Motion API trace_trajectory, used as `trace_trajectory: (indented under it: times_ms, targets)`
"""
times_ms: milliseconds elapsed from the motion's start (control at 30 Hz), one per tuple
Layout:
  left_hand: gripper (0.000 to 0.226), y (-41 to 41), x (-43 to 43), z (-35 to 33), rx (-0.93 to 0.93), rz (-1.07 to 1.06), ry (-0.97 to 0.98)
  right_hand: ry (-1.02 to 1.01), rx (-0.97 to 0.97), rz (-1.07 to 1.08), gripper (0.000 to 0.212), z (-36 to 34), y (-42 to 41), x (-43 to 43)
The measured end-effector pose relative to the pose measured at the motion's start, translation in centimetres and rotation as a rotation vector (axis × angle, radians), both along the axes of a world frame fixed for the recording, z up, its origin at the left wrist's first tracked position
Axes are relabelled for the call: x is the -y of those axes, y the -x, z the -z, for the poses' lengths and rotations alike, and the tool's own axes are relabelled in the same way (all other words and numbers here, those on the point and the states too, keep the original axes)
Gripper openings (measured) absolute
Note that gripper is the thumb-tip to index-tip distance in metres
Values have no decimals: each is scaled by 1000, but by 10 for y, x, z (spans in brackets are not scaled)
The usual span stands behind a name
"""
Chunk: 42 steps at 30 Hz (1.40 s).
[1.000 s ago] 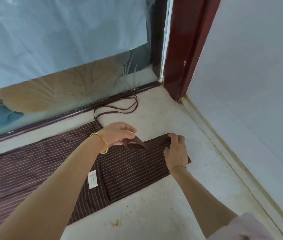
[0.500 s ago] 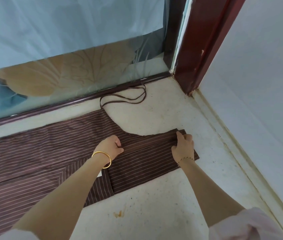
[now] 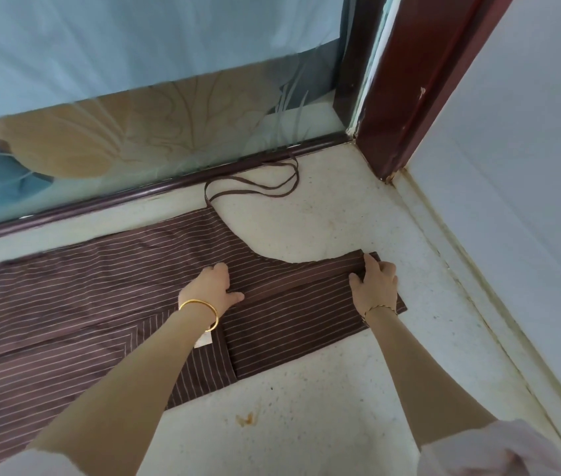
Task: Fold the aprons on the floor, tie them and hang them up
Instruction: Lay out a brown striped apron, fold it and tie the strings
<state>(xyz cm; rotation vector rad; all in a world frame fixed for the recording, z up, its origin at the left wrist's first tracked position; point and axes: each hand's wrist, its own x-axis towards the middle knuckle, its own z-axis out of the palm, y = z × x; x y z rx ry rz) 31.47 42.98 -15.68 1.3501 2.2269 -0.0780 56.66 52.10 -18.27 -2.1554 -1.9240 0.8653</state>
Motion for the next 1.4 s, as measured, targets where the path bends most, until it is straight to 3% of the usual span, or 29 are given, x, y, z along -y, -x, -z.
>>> trace_trajectory:
  times_ms: [133, 200, 300, 367, 500, 600, 867, 967, 1167, 1333, 1400]
  targets:
    - [22, 65, 8, -19, -150, -76, -26, -147, 13, 154, 43, -16, 17, 0]
    - [27, 99, 9, -22, -193, -151, -80, -243, -10, 107, 38, -29, 47, -2]
    - [42, 143, 6, -18, -229, -160, -117, -256, -101, -219, 35, -42, 118, -7]
    - [51, 162, 2, -13, -229, -106, -101, -276, -65, -467, 38, -45, 166, -13]
    - [59, 191, -10, -1, -243, 34, -39, -313, 159, -934, 53, -39, 249, -32]
    - [55, 205, -18, 5, -306, 123, 21, -296, 386, -1168, 62, -27, 285, -43]
    - [44, 225, -23, 6, -192, 131, 105, -291, 639, -1189, 8, -33, 307, -56]
    - [31, 233, -10, 2, -228, 186, 66, -363, 608, -1177, 3, -38, 296, -54]
    - [12, 239, 57, -38, -434, 364, 28, -627, 530, -1019, 15, -66, 235, -10]
    - [39, 217, 123, -49, -595, 526, -269, -800, 491, -915, 20, -72, 189, 44]
    - [42, 200, 152, -50, -592, 606, -285, -818, 468, -890, 21, -69, 168, 74]
